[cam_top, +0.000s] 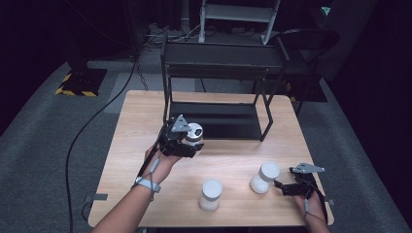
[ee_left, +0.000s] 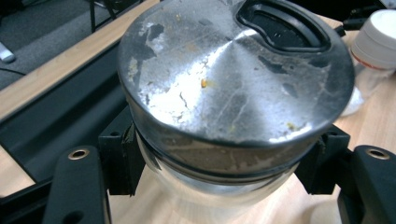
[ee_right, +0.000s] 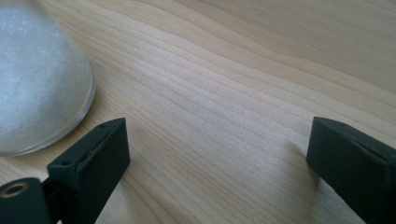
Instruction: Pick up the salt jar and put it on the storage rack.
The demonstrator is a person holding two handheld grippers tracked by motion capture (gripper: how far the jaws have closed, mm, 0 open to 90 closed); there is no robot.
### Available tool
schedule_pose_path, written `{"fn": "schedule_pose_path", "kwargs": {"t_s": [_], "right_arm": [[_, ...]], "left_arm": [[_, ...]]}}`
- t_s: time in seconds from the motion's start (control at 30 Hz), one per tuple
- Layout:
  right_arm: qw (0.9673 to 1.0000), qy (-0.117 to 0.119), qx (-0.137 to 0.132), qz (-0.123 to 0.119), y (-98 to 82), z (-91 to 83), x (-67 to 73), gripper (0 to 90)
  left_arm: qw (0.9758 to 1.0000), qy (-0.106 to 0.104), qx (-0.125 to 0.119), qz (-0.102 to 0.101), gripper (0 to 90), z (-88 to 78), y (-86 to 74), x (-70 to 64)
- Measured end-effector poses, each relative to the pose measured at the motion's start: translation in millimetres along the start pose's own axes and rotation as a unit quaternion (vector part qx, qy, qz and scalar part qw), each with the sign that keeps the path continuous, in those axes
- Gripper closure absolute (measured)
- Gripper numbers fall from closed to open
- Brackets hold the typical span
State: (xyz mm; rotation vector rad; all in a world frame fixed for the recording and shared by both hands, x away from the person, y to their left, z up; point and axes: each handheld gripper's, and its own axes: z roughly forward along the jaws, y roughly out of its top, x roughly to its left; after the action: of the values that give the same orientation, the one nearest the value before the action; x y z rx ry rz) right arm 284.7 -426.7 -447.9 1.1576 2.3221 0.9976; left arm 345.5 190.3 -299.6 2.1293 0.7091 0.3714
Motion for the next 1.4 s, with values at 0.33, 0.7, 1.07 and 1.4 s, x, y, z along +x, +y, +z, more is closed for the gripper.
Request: {"fn": "schedule_pose_path", "kwargs": {"t_s": [0.33,0.7,1.07,1.4], "right_arm": [[1.0,-0.001,-0.001,0.001,-0.8,-0.6,0.7,6.2],[1.0,-0.002,-0.001,0.002,-1.0,-0.5,0.9,6.2],[1.0,-0.002,-0.001,0.002,-1.1,-0.6,0.9,6.2],[1.0,-0.003,-0.002,0.003,-1.3,-0.7,1.3,6.3]], "left_arm": [[1.0,0.003,-0.003,0.003,30.0,19.2,25.1,17.0],[0.9999,0.008,-0.008,-0.012,30.0,42.7,42.8,40.8],[0.999,0.006,-0.018,-0.039,30.0,66.8,44.7,65.4],[0.998,0.033,-0.015,-0.053,30.0,92.2,37.2,73.1]]}}
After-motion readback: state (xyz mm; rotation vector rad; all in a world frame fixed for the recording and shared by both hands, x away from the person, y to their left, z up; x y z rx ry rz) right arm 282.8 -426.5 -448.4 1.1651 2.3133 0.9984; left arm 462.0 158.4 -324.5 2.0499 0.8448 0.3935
